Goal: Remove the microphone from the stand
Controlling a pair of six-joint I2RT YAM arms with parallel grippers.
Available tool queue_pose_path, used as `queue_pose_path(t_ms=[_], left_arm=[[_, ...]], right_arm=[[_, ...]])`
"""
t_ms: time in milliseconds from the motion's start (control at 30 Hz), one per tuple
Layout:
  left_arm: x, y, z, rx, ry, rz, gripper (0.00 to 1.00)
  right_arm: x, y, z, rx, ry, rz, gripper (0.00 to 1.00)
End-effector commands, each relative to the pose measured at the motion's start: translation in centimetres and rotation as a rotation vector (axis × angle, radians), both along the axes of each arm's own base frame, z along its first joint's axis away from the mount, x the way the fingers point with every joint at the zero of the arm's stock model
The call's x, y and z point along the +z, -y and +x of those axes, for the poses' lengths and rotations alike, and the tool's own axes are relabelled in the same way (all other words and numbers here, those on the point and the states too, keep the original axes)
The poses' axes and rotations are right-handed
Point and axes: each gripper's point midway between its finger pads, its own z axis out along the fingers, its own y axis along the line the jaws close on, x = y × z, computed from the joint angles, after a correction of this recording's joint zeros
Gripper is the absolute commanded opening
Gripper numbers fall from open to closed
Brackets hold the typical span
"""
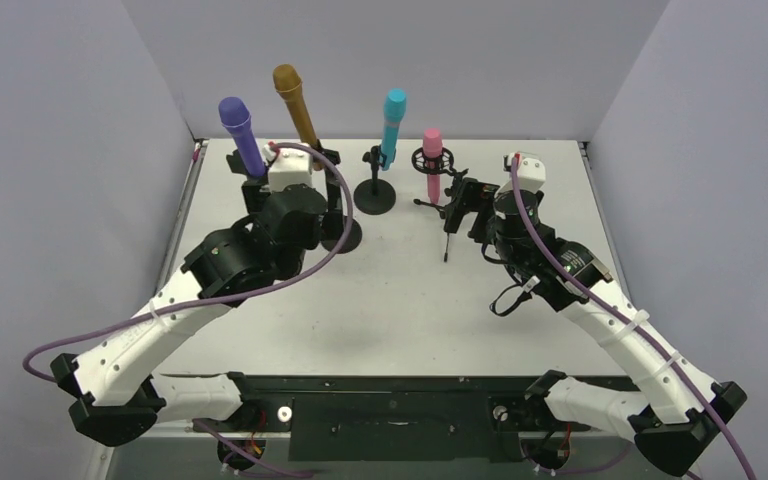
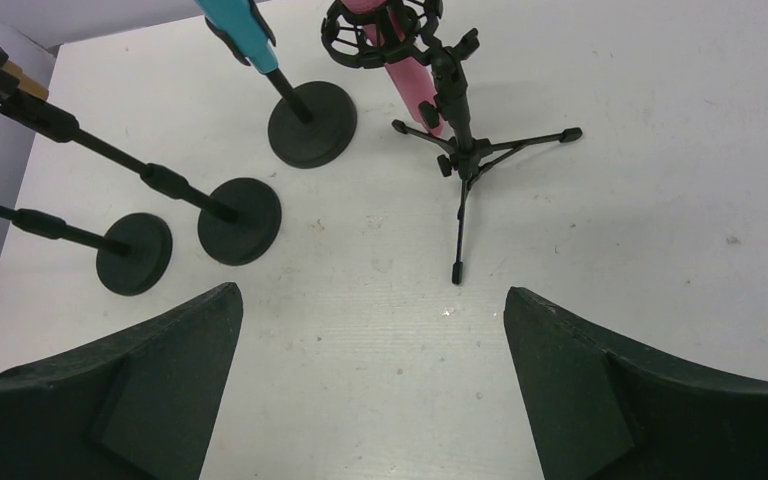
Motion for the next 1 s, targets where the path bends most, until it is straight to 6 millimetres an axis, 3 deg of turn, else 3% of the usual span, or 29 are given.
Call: queue_pose_path(t_ms=[0,167,300,533,833,967], left_arm=[[4.3,-5.4,-1.3,0.208,0.082,-0.055,0.96],[5.5,-9.9,-1.6,0.393,0.124,-0.033,0.96],[5.8,-11.7,-0.3,0.444,0.119,-0.049,0.96],[10.4,-11.3,2.3,0.385,0.194,-0.063,0.96],[10.5,-11.2,5.1,0.251,0.227,-0.045,0.97],[10.7,-10.2,6.5,0.135,0.275,-0.07,0.98]], right_arm=[[1.2,-0.5,0.5,0.006,0.036,0.031,1.0],[1.0,-1.0,0.5,0.023,0.033,0.045,0.99],[1.1,-1.0,0.3,0.028,0.037,0.053,0.99],[1.4,-0.9,0.0,0.032,0.045,0.066,0.99],[1.1,-0.7,-0.3,0.032,0.044,0.066,0.99],[1.0,-0.9,-0.3,0.042,0.041,0.071,0.99]])
